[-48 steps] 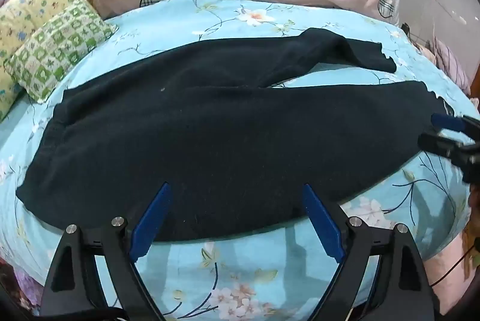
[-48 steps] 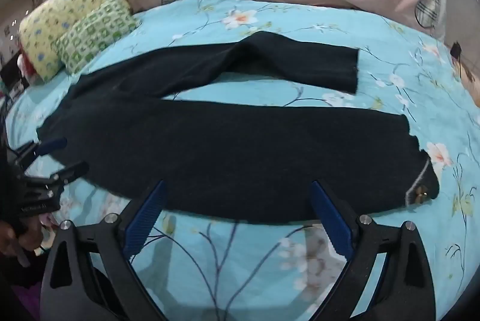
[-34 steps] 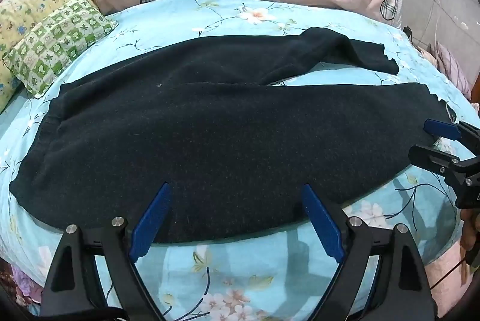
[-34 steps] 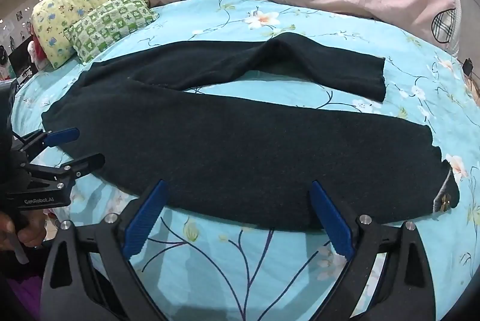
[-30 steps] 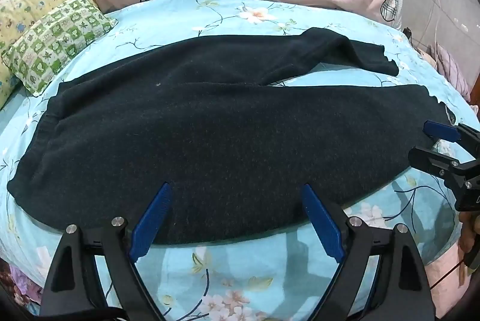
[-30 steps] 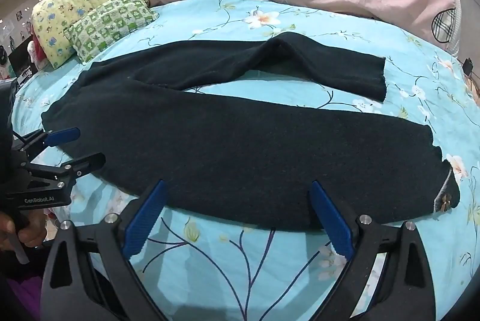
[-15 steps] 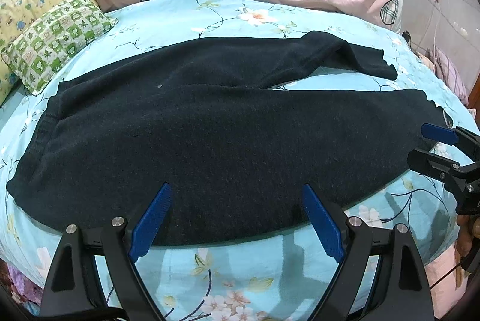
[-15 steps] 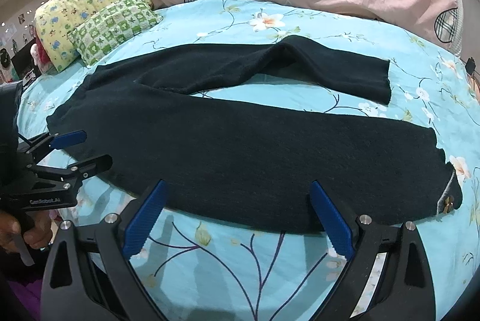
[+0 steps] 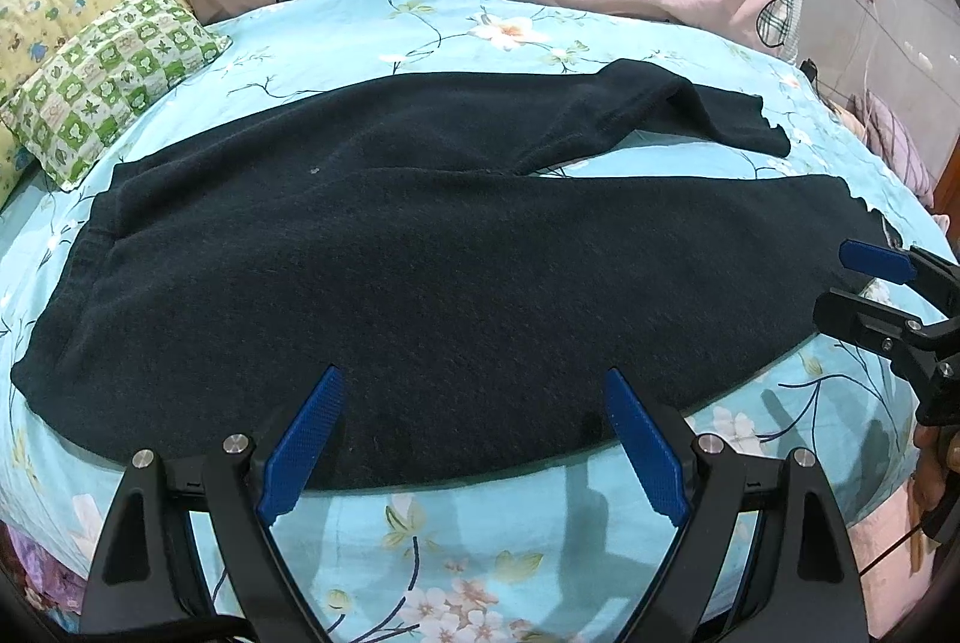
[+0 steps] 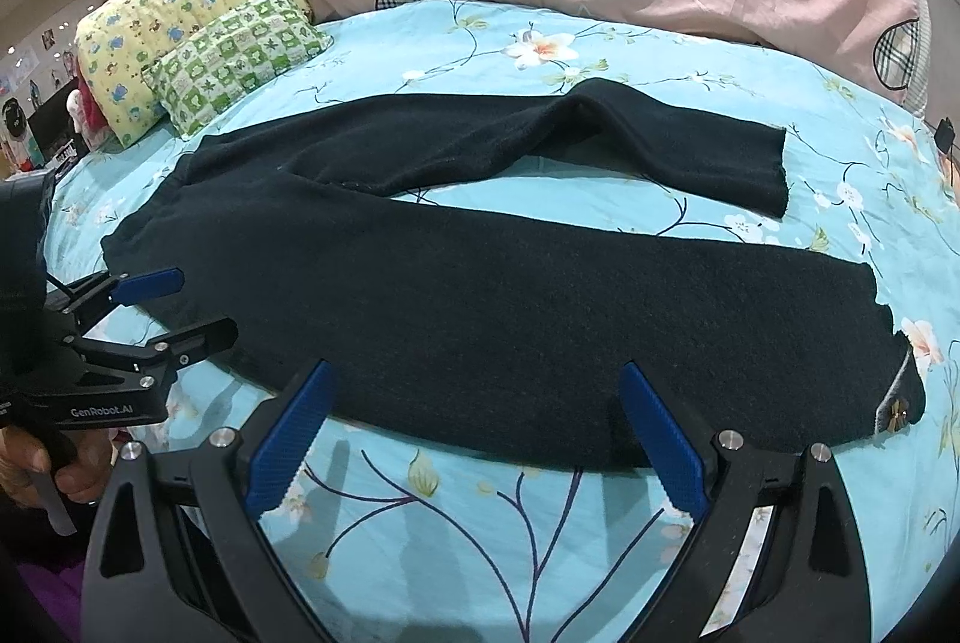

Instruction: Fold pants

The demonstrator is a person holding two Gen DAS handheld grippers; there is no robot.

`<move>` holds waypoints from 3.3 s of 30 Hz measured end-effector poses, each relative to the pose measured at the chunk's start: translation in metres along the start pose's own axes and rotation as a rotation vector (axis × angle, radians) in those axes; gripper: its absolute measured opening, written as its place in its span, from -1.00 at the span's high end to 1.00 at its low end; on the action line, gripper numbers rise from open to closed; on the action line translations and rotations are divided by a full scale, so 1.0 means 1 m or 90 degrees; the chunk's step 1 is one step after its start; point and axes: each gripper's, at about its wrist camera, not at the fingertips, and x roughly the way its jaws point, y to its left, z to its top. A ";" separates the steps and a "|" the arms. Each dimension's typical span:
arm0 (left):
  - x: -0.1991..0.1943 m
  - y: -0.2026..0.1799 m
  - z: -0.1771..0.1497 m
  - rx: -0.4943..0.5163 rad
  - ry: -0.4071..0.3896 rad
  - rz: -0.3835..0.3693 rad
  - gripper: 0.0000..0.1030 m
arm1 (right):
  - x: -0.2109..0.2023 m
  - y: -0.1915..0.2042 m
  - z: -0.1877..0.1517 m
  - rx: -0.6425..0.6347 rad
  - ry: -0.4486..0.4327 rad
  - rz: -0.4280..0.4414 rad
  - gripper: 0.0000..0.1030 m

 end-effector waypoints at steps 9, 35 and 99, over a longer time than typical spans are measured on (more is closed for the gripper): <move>0.000 0.001 0.000 0.000 0.000 0.000 -0.73 | 0.001 0.003 -0.002 -0.002 0.003 0.003 -0.86; 0.004 0.003 -0.001 -0.003 0.012 -0.034 -0.73 | 0.003 0.002 0.002 0.003 0.006 -0.004 -0.86; 0.180 -0.014 0.249 0.213 0.081 -0.176 -0.73 | 0.075 -0.207 0.134 0.196 0.046 -0.027 -0.86</move>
